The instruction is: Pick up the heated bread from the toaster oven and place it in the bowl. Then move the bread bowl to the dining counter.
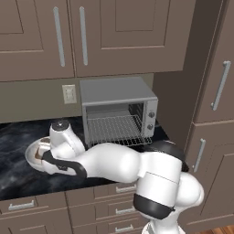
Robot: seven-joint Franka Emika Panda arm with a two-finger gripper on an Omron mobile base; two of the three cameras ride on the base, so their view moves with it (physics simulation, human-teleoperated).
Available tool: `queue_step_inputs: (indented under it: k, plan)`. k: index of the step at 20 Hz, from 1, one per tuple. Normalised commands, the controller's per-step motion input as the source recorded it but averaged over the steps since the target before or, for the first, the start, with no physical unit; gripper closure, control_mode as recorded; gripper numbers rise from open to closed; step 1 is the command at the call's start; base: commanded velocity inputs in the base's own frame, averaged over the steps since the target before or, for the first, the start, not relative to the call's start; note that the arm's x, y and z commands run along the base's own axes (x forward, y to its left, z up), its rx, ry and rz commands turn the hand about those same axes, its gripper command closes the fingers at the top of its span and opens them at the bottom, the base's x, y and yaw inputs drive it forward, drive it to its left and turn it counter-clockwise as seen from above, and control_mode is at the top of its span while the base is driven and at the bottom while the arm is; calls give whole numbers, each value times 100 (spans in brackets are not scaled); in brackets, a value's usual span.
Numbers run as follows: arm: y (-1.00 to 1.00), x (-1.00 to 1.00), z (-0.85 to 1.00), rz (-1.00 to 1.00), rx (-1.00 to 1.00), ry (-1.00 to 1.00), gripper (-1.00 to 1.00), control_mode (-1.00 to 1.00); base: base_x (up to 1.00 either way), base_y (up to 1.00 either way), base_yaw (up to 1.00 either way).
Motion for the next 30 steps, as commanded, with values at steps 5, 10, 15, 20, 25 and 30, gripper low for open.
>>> queue_step_inputs:
  k: [5,10,15,20,25,30]
  plan:
    - [-14,0,-52,0,0,0,-100,-100,0,0,0]
    - [-8,1,-36,0,0,0,100,-100,0,0,0]
    - [0,0,0,0,0,0,100,-100,0,0,0]
    - [-3,-1,0,0,0,0,100,-100,0,0,0]
    - [-41,-29,0,0,0,-4,100,-100,0,0,0]
    - [-50,-42,14,-1,7,-12,100,-100,0,0,0]
